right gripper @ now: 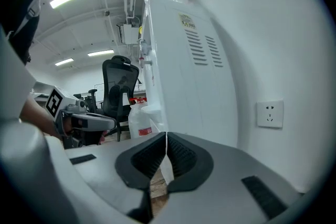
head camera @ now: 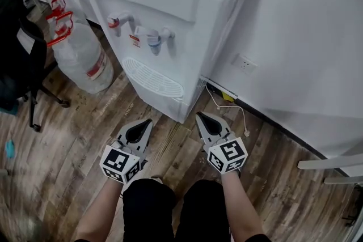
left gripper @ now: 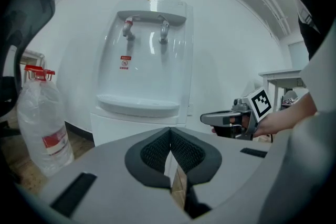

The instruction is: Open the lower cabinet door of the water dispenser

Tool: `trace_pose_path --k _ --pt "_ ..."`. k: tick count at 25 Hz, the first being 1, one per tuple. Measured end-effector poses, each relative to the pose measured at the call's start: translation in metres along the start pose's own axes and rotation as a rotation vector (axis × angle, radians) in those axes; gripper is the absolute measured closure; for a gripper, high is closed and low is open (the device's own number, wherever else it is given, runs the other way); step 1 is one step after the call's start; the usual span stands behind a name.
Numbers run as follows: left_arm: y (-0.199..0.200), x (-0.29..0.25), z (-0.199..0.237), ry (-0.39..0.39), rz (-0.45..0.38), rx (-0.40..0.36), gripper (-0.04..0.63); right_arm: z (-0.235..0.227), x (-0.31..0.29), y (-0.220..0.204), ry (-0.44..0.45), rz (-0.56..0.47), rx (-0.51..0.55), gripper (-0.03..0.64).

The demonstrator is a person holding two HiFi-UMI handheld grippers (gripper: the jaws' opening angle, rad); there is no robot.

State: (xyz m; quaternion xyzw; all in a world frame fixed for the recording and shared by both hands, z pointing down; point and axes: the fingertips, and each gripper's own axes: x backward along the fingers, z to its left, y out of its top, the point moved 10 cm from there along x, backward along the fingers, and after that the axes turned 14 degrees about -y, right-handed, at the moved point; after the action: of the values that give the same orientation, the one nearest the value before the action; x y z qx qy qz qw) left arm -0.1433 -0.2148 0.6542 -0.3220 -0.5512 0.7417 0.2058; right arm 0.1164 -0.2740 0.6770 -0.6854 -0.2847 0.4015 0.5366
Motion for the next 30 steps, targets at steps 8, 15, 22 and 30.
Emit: trace_pose_path --k 8,15,22,30 --pt "-0.016 -0.008 -0.001 0.002 -0.012 -0.026 0.583 -0.004 -0.028 -0.022 -0.017 -0.012 0.014 0.570" --pt "-0.023 -0.011 -0.006 0.017 -0.028 -0.006 0.582 -0.002 -0.038 -0.026 -0.021 -0.004 0.031 0.477" --pt "-0.022 -0.012 -0.011 0.038 -0.045 -0.005 0.581 0.000 -0.050 -0.026 -0.013 -0.005 0.042 0.421" --pt "-0.019 -0.010 -0.015 0.053 -0.023 -0.030 0.582 0.004 -0.061 -0.026 -0.036 -0.002 0.077 0.417"
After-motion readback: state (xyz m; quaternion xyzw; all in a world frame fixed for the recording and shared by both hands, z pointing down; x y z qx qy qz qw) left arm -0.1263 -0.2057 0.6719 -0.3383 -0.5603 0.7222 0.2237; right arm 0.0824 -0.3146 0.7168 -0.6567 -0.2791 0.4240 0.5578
